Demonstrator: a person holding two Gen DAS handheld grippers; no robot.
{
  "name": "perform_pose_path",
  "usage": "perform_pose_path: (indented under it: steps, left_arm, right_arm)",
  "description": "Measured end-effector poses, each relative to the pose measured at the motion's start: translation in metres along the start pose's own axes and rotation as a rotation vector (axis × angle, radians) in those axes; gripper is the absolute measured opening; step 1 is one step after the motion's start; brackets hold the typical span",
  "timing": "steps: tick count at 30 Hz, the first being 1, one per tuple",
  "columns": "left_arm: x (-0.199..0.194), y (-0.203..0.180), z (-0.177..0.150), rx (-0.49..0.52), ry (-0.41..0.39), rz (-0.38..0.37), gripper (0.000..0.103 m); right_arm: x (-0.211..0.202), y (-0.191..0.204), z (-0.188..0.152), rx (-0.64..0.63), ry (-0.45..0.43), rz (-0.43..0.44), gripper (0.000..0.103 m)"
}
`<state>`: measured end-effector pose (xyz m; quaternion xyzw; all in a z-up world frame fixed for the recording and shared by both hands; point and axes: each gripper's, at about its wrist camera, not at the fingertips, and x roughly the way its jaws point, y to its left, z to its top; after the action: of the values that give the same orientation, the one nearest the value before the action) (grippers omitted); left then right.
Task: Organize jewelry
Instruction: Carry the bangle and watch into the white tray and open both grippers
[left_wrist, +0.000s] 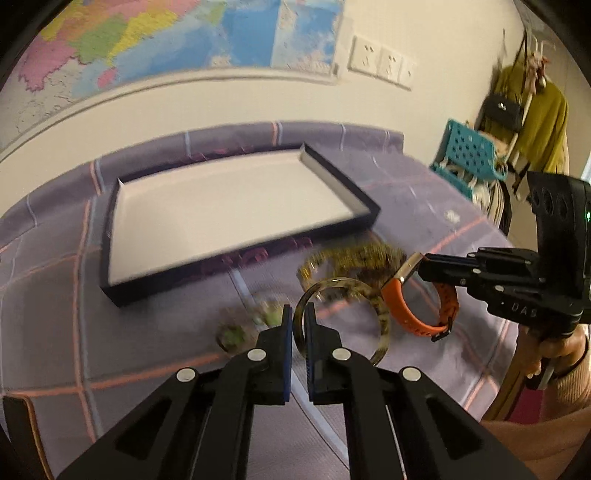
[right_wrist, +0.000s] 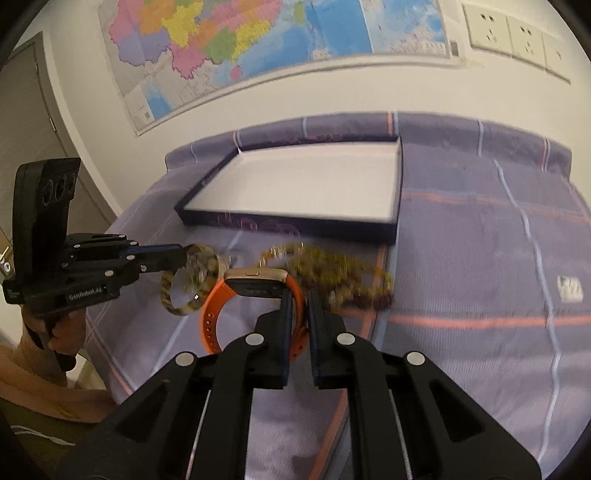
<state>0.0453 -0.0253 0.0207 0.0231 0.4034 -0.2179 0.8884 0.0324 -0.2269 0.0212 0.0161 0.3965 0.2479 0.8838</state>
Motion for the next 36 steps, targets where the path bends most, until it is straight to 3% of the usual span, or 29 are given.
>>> perform_pose_path:
  steps: [8,19,26,36]
  left_arm:
    - [-0.002,0.040,0.040,-0.086,-0.054,0.079,0.005]
    - [0.044,0.090,0.090,-0.153,-0.031,0.165,0.005]
    - [0.080,0.115,0.111,-0.194,0.002,0.172,0.005]
    - [0.118,0.138,0.123,-0.221,0.078,0.215,0.005]
  right_arm:
    - [0.017,-0.010,0.060,-0.049,-0.065,-0.023,0.009]
    - [0.100,-0.051,0.137,0.042,-0.020,-0.077,0.009]
    - [0.152,-0.067,0.163,0.088,0.050,-0.117,0.009]
    - [0.188,-0.075,0.185,0.125,0.106,-0.185,0.008]
